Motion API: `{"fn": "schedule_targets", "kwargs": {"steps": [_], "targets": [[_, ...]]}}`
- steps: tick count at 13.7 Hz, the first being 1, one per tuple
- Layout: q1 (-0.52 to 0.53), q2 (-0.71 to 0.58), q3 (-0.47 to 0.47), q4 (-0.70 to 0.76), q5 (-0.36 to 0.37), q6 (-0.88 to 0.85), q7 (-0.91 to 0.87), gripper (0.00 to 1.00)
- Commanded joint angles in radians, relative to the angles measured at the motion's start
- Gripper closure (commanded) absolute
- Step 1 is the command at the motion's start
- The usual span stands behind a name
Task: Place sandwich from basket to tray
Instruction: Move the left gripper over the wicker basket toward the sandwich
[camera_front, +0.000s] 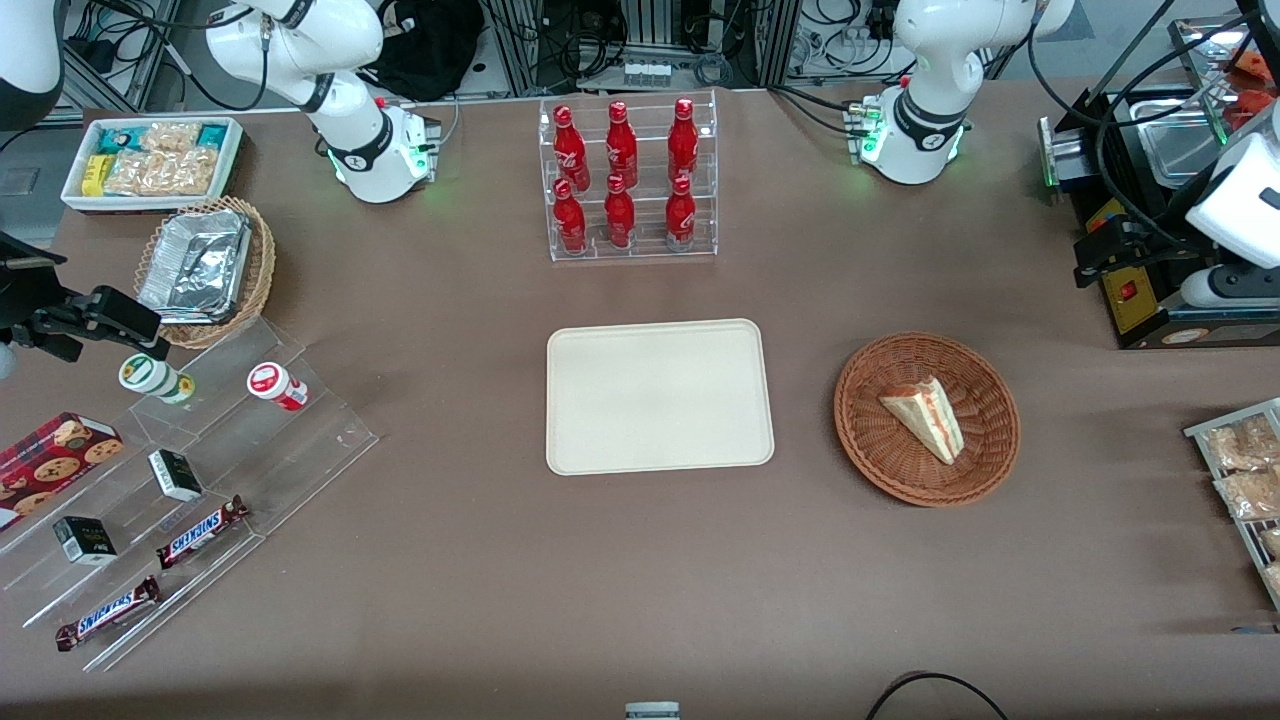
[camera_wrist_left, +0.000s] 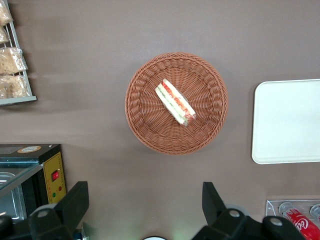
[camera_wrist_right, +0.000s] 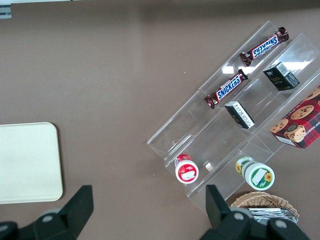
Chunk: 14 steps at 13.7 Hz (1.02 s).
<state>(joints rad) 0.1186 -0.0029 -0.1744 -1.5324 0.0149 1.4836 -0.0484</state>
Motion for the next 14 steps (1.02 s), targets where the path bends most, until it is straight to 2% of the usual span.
{"fn": "schedule_targets", "kwargs": {"steps": [1, 6, 10, 14], "targets": [[0.012, 0.004, -0.004, 0.021, -0.015, -0.011, 0.007, 0.0], [0.007, 0.064, -0.01, -0.063, -0.015, 0.018, -0.017, 0.0], [-0.007, 0.038, -0.053, -0.403, 0.003, 0.427, -0.21, 0.0], [-0.007, 0.038, -0.079, -0.573, 0.028, 0.644, -0.529, 0.0]]}}
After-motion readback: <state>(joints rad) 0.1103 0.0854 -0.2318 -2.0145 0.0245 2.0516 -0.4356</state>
